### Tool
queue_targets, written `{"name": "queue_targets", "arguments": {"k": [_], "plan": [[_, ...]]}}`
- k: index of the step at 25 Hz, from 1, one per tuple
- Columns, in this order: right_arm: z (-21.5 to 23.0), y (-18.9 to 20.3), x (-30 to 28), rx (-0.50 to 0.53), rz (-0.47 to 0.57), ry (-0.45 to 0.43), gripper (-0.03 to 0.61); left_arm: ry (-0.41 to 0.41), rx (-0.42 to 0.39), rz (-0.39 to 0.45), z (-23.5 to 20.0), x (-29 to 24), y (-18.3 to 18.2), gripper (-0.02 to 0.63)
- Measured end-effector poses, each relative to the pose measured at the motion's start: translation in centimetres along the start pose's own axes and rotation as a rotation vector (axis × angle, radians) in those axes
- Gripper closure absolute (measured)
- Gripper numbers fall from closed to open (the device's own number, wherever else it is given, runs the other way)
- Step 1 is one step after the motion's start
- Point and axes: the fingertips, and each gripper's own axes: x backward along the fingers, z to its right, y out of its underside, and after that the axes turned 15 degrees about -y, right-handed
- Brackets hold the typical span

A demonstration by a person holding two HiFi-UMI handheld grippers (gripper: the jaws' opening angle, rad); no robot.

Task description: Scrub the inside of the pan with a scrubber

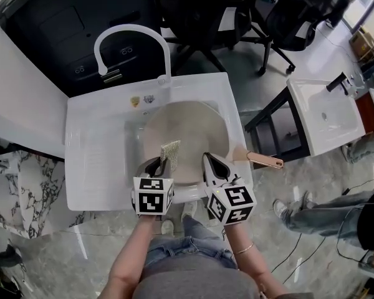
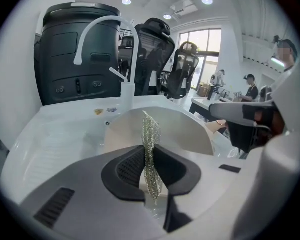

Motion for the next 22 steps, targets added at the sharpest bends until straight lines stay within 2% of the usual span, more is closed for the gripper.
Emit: {"name": "queue_targets", "arguments": {"k": [11,16,19,22], "plan": [[0.2,-1.8,-0.5,0.035,0.011,-0.020,0.569,-0.120,-0.002,0.028,-5.7,-1.1,-1.7,0.548],[1.2,-2.5,0.4,0.042,0.029,-0.003,0.569,-0.173,-0.028,0.092,-7.0,-0.9,-4.0,0.548],[1.9,-2.8,1.1,0.044,0.039,0.008,0.568,-0.156,-0.037,0.135,-5.8,-0.5,-5.8,0.548],[2.5,-3.1,1.7,0.047,0.052,0.012,0.568,-0.102,-0.062,0.165,-3.5,-0.2,-7.3,0.548]]}}
